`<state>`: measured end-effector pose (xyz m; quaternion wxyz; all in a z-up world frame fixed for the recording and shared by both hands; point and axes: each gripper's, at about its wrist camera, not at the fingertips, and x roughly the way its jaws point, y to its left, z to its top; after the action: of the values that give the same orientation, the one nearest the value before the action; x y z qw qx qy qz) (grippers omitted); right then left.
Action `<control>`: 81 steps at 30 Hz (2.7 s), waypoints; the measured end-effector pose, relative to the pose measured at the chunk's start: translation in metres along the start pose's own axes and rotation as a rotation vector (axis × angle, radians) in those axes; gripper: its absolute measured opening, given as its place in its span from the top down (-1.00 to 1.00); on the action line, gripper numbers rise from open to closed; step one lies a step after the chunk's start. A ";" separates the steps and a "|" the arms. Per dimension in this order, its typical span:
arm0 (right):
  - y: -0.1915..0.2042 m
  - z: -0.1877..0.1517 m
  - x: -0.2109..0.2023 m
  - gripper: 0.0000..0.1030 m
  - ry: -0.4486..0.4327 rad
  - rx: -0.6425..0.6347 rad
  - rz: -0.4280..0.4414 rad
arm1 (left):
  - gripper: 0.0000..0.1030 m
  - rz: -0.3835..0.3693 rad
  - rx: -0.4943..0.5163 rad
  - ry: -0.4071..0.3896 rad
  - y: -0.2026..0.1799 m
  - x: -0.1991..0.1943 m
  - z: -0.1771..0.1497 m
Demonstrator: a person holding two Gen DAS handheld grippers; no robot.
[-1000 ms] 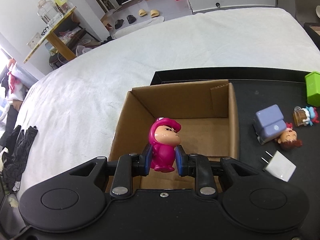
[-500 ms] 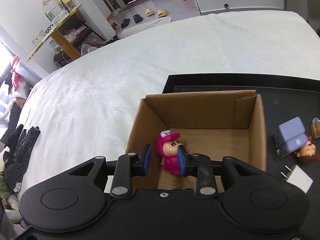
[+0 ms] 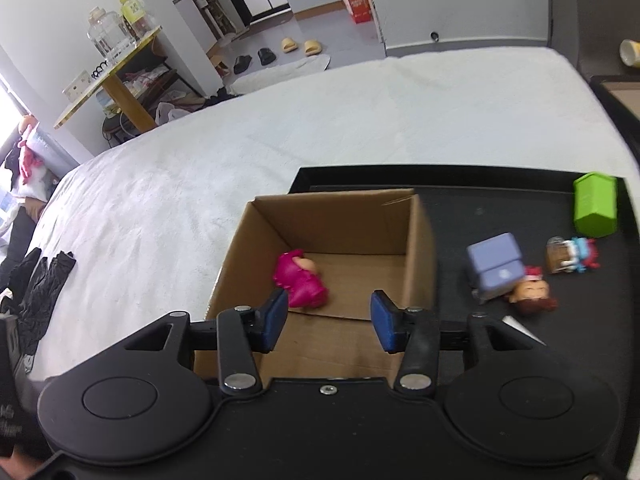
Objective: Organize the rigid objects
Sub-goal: 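Open the right tool to drop the pink figurine into the box, then move the right tool to the white charger and grasp it, then carry the white charger with the right tool over the box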
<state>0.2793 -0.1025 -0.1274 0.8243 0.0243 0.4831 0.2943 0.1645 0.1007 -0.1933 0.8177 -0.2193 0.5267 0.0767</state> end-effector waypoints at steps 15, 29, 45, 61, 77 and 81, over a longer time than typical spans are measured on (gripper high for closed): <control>-0.062 -0.018 -0.034 -0.52 -0.042 0.057 -0.033 | 0.75 0.029 0.011 -0.006 -0.005 -0.001 -0.001; -0.091 -0.029 -0.014 -0.72 0.030 -0.074 -0.052 | 0.75 0.054 -0.001 -0.005 -0.007 0.002 0.001; -0.103 -0.050 0.043 -0.44 0.112 -0.219 -0.166 | 0.75 0.062 0.005 -0.002 -0.007 0.007 -0.001; -0.107 -0.050 0.061 0.28 0.093 -0.196 -0.223 | 0.75 0.066 -0.001 0.008 -0.005 0.008 0.003; -0.081 -0.070 0.037 0.30 0.236 -0.156 -0.156 | 0.75 0.068 0.012 0.009 -0.008 0.009 0.003; -0.080 -0.067 0.024 0.30 0.226 -0.135 -0.152 | 0.74 0.069 0.011 0.007 -0.008 0.009 0.003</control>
<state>0.2707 -0.1728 -0.2084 0.7842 -0.1012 0.5524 0.2639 0.1731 0.0941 -0.1982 0.8138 -0.1970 0.5373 0.1011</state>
